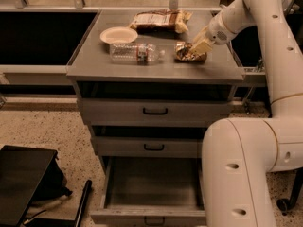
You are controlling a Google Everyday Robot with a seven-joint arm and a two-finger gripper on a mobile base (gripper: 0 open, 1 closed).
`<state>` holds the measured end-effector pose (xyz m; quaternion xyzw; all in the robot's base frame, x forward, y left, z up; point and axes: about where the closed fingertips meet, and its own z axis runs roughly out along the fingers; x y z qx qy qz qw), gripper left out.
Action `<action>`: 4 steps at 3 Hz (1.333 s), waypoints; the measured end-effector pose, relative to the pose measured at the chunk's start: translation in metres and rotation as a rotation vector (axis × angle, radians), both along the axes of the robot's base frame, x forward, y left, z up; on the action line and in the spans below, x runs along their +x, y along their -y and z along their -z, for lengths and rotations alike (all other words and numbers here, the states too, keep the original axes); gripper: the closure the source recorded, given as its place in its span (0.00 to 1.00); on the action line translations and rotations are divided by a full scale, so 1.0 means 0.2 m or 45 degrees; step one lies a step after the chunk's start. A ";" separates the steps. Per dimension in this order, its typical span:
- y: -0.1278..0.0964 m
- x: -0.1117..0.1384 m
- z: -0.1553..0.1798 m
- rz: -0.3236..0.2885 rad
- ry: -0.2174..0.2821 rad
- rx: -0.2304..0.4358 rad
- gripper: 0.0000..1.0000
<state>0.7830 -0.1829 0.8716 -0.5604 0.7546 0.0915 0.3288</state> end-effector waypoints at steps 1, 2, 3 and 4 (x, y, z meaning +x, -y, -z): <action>0.19 -0.25 -0.39 0.074 0.031 0.037 1.00; 0.37 -0.58 -0.94 0.199 0.180 0.062 1.00; 0.42 -0.74 -1.08 0.286 0.220 0.164 1.00; 0.49 -0.80 -0.89 0.339 0.101 0.404 1.00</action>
Offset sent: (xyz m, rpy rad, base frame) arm -0.3370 -0.0530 0.2193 0.0259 -0.2268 -0.2518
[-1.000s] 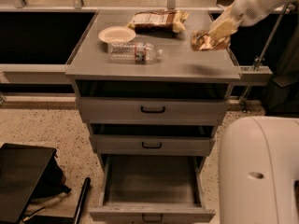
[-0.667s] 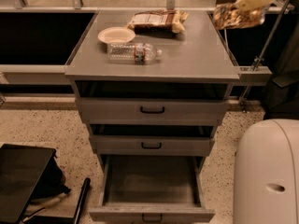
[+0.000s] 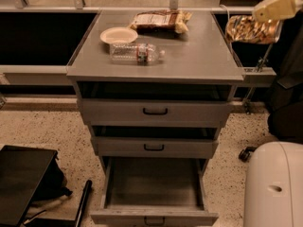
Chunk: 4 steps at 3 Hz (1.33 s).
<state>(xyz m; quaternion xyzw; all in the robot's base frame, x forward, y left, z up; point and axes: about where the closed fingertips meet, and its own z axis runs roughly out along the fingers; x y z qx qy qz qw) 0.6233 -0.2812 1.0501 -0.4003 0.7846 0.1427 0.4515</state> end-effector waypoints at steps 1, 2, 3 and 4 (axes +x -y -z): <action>-0.14 -0.01 0.24 -0.089 -0.127 0.263 1.00; -0.21 0.00 0.31 -0.105 -0.157 0.385 1.00; -0.21 0.00 0.31 -0.105 -0.157 0.385 1.00; -0.21 0.00 0.31 -0.105 -0.157 0.385 0.83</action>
Offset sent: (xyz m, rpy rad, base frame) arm -0.0010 0.0227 -0.0423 0.1831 0.0847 0.0596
